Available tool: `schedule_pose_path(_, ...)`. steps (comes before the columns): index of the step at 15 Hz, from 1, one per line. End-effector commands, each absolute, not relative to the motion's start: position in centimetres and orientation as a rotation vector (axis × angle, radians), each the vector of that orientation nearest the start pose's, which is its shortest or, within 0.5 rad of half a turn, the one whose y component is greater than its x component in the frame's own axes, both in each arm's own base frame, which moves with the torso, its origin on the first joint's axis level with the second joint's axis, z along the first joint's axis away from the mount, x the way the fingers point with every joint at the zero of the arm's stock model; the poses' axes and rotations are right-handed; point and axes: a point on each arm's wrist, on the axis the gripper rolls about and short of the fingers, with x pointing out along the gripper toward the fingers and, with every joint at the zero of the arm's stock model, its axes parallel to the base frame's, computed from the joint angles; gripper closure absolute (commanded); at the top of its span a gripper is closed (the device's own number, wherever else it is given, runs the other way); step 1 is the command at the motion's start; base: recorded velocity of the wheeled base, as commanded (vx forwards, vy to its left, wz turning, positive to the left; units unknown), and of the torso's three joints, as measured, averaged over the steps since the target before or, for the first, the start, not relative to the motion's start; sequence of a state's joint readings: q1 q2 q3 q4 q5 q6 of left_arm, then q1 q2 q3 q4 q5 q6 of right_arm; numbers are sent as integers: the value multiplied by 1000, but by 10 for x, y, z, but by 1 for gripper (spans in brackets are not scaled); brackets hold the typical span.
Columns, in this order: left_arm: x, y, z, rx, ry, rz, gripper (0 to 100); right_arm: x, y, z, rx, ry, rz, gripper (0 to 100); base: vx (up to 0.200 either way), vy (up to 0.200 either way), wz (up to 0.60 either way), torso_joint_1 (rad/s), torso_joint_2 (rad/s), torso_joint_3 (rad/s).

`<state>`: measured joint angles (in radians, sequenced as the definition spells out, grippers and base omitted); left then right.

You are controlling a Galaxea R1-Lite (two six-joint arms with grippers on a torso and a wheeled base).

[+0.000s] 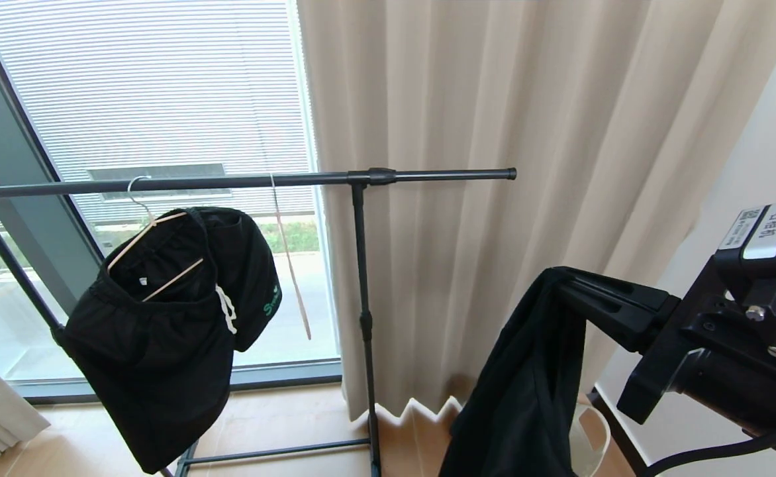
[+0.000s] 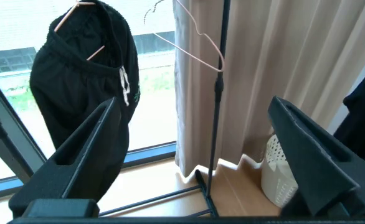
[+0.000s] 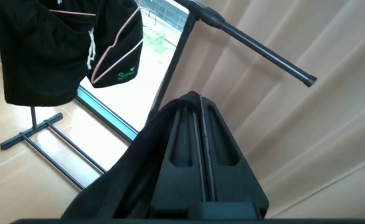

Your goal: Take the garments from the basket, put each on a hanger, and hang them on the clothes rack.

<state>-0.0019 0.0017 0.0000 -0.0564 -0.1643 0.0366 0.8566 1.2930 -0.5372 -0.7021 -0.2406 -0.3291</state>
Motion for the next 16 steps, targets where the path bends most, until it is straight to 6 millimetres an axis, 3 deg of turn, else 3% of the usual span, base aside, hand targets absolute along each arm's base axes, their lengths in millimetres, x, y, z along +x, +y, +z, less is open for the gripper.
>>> schedule_pose_path(1,-23,-4,81,41,-58,-165,0,135,146,217,-350,-51,614,100,0,200,0,-2,-2,2)
schedule_pose_path(11,-23,-4,81,41,-58,-165,0,136,144,218,-349,-51,601,100,0,200,0,6,1,1)
schedule_pose_path(16,-23,-4,81,41,-58,-168,0,137,143,217,-350,-47,595,100,-200,200,0,7,9,1)
